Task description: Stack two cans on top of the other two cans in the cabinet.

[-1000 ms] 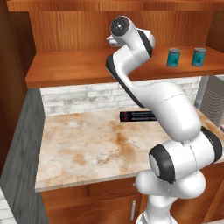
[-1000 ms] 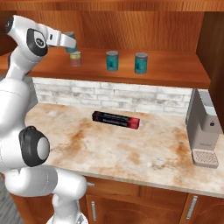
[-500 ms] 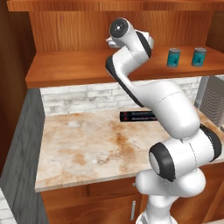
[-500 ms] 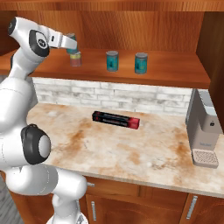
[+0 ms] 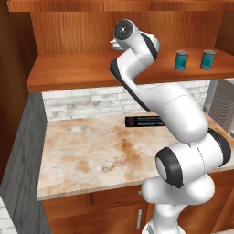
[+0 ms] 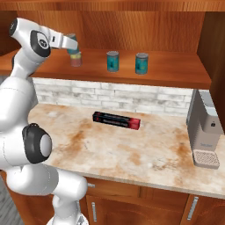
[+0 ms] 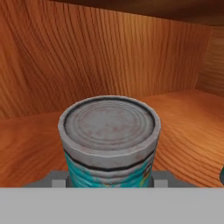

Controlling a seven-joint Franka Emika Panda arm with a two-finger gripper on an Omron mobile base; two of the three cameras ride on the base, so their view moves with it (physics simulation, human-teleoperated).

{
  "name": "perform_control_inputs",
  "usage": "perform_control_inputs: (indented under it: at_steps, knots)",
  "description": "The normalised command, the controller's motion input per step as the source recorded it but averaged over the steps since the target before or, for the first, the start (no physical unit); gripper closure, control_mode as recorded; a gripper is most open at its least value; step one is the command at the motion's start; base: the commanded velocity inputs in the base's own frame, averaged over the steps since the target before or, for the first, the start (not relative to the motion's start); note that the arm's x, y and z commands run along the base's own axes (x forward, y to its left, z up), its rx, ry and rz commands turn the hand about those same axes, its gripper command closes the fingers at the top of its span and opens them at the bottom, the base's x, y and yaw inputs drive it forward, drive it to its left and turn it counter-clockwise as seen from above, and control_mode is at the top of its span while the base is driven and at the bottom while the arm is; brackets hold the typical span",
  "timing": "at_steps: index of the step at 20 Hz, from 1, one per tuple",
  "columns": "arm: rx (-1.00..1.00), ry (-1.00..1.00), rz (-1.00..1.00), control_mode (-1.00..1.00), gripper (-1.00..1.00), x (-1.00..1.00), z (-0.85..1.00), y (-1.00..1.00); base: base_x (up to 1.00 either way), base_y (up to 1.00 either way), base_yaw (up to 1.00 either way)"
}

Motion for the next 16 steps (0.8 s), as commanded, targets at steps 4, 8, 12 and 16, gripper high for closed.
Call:
perform_control_inputs:
  at_steps: [4, 8, 12, 16]
  knots:
    - [0.00, 0.00, 0.00, -1.00, 1.00, 0.01, 0.02, 0.00, 0.00, 0.00, 0.00]
    - [0.00, 0.00, 0.00, -1.00, 1.00, 0.00, 0.03, -0.01, 0.00, 0.00, 0.00]
    - [0.00, 0.00, 0.00, -1.00, 1.00, 0.00, 0.00, -0.04, 0.00, 0.00, 0.00]
    - [0.00, 0.00, 0.00, -1.00, 1.00, 0.05, -0.04, -0.02, 0.00, 0.00, 0.00]
